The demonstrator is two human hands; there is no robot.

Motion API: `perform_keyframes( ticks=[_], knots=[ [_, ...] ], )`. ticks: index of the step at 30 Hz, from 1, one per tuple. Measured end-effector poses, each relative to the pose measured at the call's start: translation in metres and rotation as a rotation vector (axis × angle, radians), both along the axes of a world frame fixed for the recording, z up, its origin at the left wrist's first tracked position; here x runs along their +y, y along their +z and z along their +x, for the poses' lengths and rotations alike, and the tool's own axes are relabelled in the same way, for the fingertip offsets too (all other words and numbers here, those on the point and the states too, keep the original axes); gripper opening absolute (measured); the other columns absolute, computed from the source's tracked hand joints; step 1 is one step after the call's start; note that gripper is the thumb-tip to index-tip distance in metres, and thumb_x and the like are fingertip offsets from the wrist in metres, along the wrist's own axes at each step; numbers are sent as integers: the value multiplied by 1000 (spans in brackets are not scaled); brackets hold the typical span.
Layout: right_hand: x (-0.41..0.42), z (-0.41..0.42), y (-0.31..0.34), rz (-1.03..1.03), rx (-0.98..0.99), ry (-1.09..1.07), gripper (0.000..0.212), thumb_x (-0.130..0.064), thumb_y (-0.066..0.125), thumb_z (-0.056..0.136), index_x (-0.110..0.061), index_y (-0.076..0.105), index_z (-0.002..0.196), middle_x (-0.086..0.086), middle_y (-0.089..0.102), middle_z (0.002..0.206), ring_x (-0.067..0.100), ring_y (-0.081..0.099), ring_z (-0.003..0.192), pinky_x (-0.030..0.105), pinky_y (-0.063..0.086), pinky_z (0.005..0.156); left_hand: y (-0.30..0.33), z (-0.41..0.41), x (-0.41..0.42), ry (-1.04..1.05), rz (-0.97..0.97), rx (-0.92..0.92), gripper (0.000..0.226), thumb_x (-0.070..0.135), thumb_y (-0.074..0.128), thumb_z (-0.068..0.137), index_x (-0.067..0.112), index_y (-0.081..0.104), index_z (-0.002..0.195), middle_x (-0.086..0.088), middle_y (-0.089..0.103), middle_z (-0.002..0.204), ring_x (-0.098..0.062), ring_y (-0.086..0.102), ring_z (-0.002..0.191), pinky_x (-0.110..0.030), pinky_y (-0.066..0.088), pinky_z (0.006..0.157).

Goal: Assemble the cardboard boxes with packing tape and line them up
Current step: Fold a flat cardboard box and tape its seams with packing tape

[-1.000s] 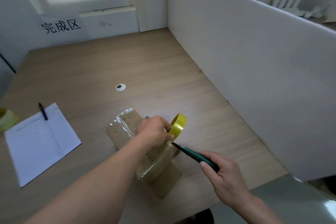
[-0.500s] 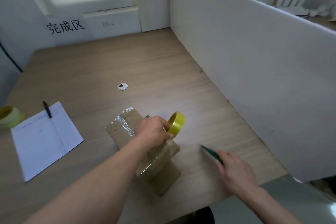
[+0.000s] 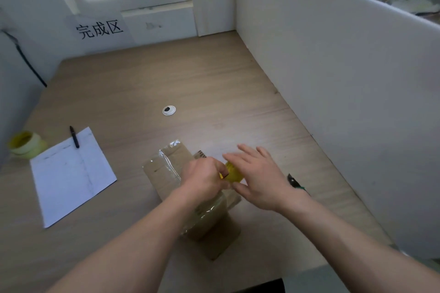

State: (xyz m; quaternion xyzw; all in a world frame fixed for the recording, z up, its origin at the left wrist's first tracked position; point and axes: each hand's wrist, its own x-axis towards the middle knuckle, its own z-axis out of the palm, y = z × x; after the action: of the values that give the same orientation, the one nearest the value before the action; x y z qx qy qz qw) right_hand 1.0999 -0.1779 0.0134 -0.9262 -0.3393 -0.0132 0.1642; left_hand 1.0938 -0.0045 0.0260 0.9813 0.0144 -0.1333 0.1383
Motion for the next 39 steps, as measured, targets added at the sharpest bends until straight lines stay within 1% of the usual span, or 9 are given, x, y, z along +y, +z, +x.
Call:
perform_keyframes(
  ticks=[3, 6, 8, 12, 16, 21, 29, 34, 39],
  knots=[
    [7, 15, 2, -149, 181, 67, 58, -38, 59, 90, -32, 36, 142, -1, 66, 119, 22, 55, 119, 41, 21, 113, -2, -5, 1, -29, 0, -22, 26, 49, 72, 77, 39, 70, 101, 11, 71, 100, -15, 62, 102, -27, 42, 76],
    [6, 22, 3, -119, 279, 107, 55, -35, 62, 87, -38, 41, 137, -2, 70, 106, 26, 62, 101, 35, 43, 92, -5, -7, 1, -23, -14, -60, 22, 46, 68, 81, 37, 67, 101, 10, 71, 100, -16, 63, 101, -28, 41, 76],
    [9, 23, 1, -88, 362, 81, 55, -32, 65, 85, -38, 45, 136, -2, 69, 111, 25, 62, 102, 32, 47, 83, -7, -10, 2, -16, -25, -94, 20, 45, 64, 85, 34, 64, 102, 8, 71, 102, -18, 62, 102, -29, 40, 76],
    [16, 24, -4, -84, 513, 79, 55, -23, 64, 83, -38, 50, 134, -4, 66, 118, 20, 60, 105, 30, 47, 86, -13, -19, 10, -27, -122, -176, 17, 40, 53, 91, 26, 55, 100, 0, 70, 101, -29, 61, 97, -37, 43, 80],
    [19, 30, -7, -31, 619, 77, 40, -20, 59, 84, -44, 61, 116, -13, 62, 104, 10, 57, 97, 25, 42, 80, -18, -38, 15, -106, -155, -214, 37, 58, 44, 75, 28, 48, 95, 10, 60, 91, -19, 55, 89, -38, 37, 81],
    [21, 36, -6, -78, 559, 150, 30, -26, 64, 89, -38, 69, 116, -13, 68, 110, -1, 51, 91, 20, 37, 77, -30, -54, 8, -41, -82, -324, 34, 58, 53, 73, 33, 45, 94, 15, 51, 87, -14, 45, 84, -34, 29, 75],
    [26, 35, 5, -214, 508, 166, 21, -28, 66, 87, -35, 72, 106, -10, 70, 108, 14, 63, 98, 25, 44, 75, -32, -53, 6, -24, -84, -314, 31, 52, 46, 72, 34, 43, 96, 15, 48, 89, -15, 44, 86, -34, 29, 78],
    [26, 33, -4, -411, 257, -27, 22, -23, 54, 85, -28, 69, 101, -3, 71, 102, 24, 65, 93, 29, 44, 69, -21, -49, -7, 102, -73, -181, 35, 39, 52, 70, 34, 33, 99, 12, 50, 97, -18, 45, 97, -34, 30, 89],
    [2, 16, -14, -243, 189, -309, 20, -33, 51, 93, -28, 67, 105, -5, 66, 106, 23, 62, 96, 30, 43, 69, -13, -41, -32, 284, -22, -216, 28, 20, 55, 72, 27, 45, 96, 0, 60, 95, -27, 51, 97, -39, 35, 87]
  ],
)
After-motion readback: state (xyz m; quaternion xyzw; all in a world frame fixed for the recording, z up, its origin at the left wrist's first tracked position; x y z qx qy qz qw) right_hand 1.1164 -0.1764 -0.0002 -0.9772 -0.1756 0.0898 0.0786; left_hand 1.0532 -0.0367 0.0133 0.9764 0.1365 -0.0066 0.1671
